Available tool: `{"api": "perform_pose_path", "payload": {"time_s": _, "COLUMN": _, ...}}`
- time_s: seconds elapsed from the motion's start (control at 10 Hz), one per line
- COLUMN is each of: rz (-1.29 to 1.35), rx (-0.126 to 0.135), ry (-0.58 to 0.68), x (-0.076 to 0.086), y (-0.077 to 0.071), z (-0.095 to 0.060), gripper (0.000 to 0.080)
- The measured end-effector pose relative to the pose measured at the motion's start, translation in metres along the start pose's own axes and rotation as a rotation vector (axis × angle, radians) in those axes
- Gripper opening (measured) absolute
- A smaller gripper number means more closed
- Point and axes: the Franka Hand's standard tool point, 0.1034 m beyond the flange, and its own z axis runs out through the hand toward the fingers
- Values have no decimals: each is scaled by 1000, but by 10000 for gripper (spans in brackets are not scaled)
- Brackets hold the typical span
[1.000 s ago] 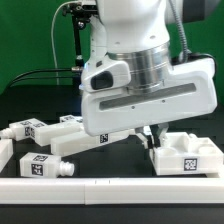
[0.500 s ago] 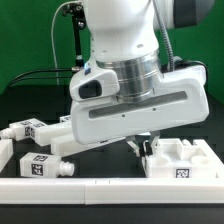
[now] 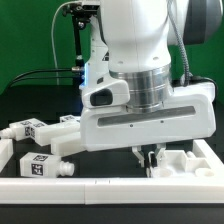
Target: Assemble chair
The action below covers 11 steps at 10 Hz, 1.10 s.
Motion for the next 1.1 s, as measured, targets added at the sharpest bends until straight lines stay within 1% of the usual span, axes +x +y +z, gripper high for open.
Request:
{"api": "perform_pose_path", "payload": {"time_s": 0.2, "rz": 2, "rx": -1, "ry": 3, "x": 0, "y": 1, "z": 0, "gripper": 25}}
{"api": "perform_pose_path", "payload": {"time_s": 0.3, "rz": 2, "rx": -1, "ry": 3, "x": 0, "y": 0, "z": 0, "gripper": 99}}
{"api": "perform_pose_path", "payload": {"time_s": 0.4, "rz": -2, "rx": -1, "ry": -2, "x": 0, "y": 1, "z": -2, "gripper": 99}}
{"api": "perform_pose_path", "payload": {"time_s": 0.5, "rz": -20, "rx": -1, "ry": -22, "x": -2, "y": 5, "z": -15, "gripper": 287}}
{"api": "perform_pose_path", "payload": {"time_s": 0.6, "rz": -43, "rx": -2, "ry": -34, "x": -3, "y": 12, "z": -31, "gripper": 422}}
{"api": "perform_pose_path", "payload": {"time_s": 0.7, "rz": -83, "rx": -4, "ry": -40, "x": -2, "y": 21, "z": -44, "gripper": 422}}
{"api": "perform_pose_path", "payload": {"time_s": 0.8, "rz": -109, "rx": -4, "ry": -34, "x": -1, "y": 27, "z": -56, "gripper": 586}}
{"api": "perform_pose_path", "payload": {"time_s": 0.9, "rz": -104, "rx": -2, "ry": -32, "x": -2, "y": 28, "z": -57, "gripper": 631}}
{"api": "perform_pose_path", "payload": {"time_s": 1.1, "rz": -105, "rx": -2, "ry": -36, "x": -3, "y": 27, "z": -54, "gripper": 646}}
